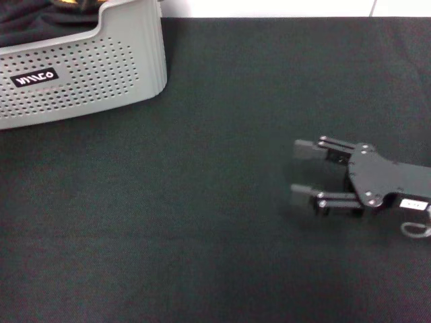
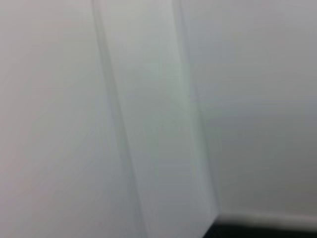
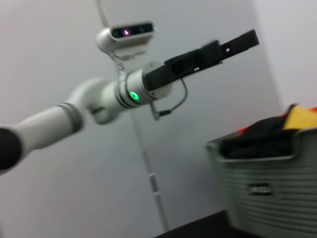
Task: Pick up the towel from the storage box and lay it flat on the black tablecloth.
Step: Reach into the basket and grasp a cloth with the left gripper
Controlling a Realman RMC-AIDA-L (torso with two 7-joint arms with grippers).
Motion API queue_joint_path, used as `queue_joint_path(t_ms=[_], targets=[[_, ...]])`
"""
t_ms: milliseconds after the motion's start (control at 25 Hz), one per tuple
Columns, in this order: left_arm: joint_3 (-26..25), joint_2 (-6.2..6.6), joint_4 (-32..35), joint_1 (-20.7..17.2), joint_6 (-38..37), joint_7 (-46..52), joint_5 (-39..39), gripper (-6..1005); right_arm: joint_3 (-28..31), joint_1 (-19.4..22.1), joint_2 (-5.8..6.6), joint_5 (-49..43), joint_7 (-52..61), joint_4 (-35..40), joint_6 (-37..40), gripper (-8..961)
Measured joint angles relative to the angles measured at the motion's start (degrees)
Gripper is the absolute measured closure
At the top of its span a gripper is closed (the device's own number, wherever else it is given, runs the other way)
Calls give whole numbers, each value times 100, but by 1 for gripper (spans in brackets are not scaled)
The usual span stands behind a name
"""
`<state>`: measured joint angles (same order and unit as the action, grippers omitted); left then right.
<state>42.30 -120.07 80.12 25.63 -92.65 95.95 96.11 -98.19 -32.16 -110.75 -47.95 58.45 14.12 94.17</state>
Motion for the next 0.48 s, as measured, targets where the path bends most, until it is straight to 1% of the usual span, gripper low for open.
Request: queue_joint_path(t_ms=[40,80,120,160,200,240,320,400,480], targets=[[0,0,0,0,0,0,0,142,99,78,5,3,-32,4,1,95],[1142,5,757,13,1294,619,860,142,305,253,17,3,-104,13,8,95],[1272,7,800,27,1482,703,1004,145,445,369,26,2,-146,18,17,95],[1535,10,884,62,1811,848,1290,148,602,508,33,2,-195,20,36,95],[1535,10,884,62,1811,848,1290,151,692,582,37,3,-223,19,46,95],[2124,12,923,226,2591,1284,2170,154,772,651,37,2,-254,9,54,95],[2338,3,843,341,2908,1602,2736,156,856,741,27,13,-305,0,58,96],[2431,2,712,449,3135,1904,3226,158,863,753,19,22,-323,0,57,96],[2425,3,618,509,3233,1993,3405,159,866,771,5,35,-331,-2,42,96]])
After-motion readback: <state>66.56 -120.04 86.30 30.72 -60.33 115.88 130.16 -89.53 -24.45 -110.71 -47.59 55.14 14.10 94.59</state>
